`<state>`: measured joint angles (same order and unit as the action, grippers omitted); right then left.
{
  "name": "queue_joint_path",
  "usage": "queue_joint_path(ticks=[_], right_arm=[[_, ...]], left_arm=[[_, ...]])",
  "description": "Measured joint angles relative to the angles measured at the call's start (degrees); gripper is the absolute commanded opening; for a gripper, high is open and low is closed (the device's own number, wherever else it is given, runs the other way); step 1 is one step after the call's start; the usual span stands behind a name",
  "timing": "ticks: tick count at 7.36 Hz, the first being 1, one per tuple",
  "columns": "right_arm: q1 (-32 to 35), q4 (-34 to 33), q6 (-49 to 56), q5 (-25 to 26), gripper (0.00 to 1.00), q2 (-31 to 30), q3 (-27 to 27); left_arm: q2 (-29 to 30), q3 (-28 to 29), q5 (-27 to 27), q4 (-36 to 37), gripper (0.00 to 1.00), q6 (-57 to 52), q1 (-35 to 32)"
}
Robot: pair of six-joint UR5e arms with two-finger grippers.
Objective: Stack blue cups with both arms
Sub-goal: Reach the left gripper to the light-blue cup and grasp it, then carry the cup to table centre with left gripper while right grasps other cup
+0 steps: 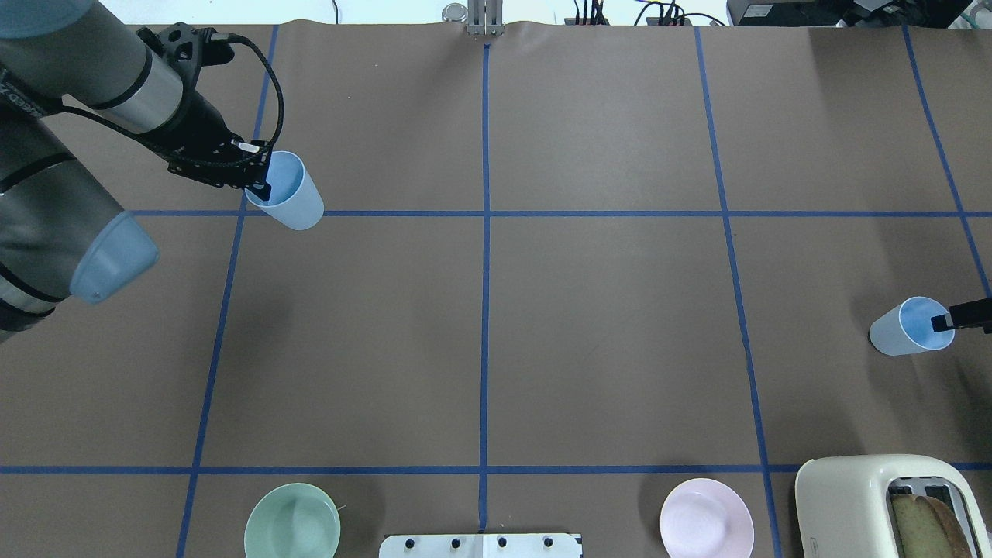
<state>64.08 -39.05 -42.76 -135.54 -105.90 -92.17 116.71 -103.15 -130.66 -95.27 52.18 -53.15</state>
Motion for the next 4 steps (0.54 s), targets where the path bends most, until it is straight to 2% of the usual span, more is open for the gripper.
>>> queue_joint_path(ticks=[1, 2, 3, 4], right_arm=[[-0.56, 0.11, -0.03, 0.47, 1.00, -0.04, 0.09], [-0.91, 0.54, -0.06, 0.64, 0.95, -0.25, 0.12], [-1.17, 1.10, -0.10, 0.69, 0.30, -0.53, 0.14], [-1.38, 1.41, -0.12, 0.71, 0.00, -0.70, 0.17]], left_arm=[[0.28, 0.02, 0.09, 0.00, 0.00, 0.46, 0.38], [0.48, 0.07, 0.13, 0.00, 0.00, 0.64, 0.60], [0.61, 0.11, 0.14, 0.00, 0.00, 0.72, 0.74], [0.84, 0.20, 0.14, 0.00, 0.00, 0.82, 0.93]])
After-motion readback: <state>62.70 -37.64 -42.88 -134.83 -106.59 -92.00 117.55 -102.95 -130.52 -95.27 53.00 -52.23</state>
